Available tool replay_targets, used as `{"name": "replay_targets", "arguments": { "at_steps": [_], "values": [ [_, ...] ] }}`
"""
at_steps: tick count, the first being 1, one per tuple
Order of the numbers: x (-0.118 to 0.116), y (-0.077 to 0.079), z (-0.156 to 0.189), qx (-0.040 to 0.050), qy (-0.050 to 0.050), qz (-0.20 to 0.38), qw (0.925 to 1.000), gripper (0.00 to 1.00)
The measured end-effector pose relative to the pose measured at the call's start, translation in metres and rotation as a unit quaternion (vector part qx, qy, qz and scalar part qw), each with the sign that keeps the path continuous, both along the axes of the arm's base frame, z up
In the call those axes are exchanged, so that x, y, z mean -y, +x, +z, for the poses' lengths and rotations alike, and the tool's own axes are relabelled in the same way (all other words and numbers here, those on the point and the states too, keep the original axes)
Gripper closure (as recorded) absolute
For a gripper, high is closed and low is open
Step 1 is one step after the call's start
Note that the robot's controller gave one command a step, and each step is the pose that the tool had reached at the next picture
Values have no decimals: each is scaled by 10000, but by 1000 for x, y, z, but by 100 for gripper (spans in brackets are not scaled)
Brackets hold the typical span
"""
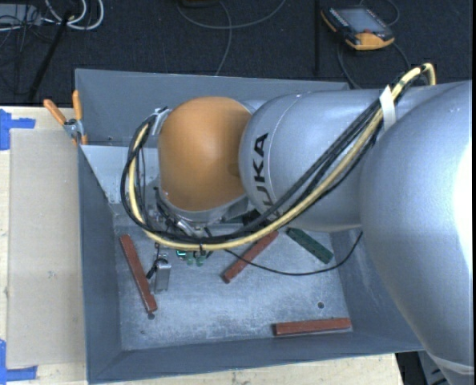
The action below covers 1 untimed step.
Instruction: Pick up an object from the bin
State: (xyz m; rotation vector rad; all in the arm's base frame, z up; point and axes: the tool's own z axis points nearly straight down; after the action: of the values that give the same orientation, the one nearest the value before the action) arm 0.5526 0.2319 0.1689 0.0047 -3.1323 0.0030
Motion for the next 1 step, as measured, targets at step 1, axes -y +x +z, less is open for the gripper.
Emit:
{"name": "replay_targets", "arguments": {
  "at_steps": [1],
  "values": [
    [21, 63, -34, 63, 5, 44, 10000, 0]
  ]
}}
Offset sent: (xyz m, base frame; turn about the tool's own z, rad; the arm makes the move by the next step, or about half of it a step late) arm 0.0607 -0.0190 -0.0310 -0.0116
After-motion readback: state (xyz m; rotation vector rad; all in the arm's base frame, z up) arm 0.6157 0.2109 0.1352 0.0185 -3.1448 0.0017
